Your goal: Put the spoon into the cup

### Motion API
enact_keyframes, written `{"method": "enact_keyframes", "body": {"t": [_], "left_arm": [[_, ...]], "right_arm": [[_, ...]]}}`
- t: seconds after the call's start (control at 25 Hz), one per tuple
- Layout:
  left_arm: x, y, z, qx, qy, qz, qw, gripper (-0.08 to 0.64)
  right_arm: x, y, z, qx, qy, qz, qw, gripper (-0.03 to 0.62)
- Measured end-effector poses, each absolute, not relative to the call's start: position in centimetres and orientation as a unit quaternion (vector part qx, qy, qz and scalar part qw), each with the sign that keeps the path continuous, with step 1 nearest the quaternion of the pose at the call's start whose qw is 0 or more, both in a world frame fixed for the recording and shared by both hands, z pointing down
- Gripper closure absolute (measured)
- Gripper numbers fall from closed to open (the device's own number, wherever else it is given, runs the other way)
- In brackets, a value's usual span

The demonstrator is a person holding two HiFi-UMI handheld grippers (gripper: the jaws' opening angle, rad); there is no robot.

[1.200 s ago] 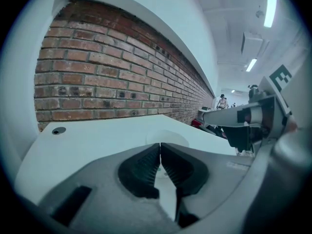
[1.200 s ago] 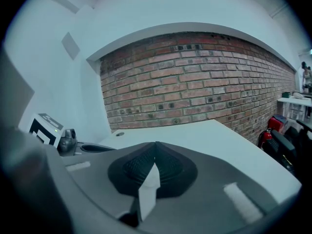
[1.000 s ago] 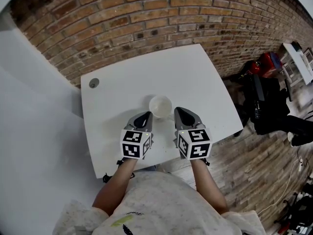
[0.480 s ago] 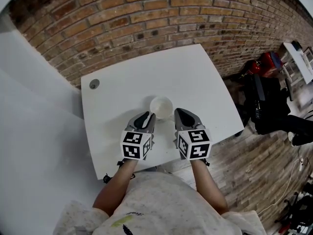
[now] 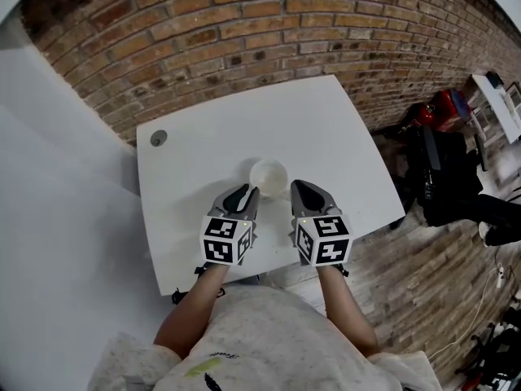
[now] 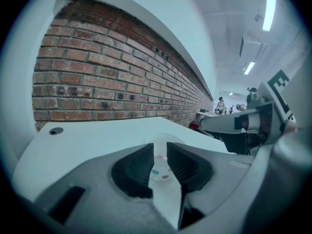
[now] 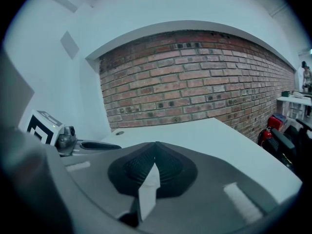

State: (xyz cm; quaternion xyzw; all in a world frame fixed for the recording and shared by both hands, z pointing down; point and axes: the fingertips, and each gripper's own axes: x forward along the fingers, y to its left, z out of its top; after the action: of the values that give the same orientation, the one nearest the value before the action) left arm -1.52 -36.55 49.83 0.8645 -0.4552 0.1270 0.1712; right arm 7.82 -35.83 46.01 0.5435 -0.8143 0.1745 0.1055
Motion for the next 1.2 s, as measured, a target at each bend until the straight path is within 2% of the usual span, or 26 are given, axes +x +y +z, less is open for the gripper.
{"method": "enact_keyframes", "body": {"t": [1.2], "left_arm": [[-3.4, -28.7, 45.2, 0.841, -0.516, 0.073, 0.144, 0.566]], "right_arm": [[7.0, -27.5, 43.3, 0.508, -0.846, 0.121, 0.106, 0.583]]}}
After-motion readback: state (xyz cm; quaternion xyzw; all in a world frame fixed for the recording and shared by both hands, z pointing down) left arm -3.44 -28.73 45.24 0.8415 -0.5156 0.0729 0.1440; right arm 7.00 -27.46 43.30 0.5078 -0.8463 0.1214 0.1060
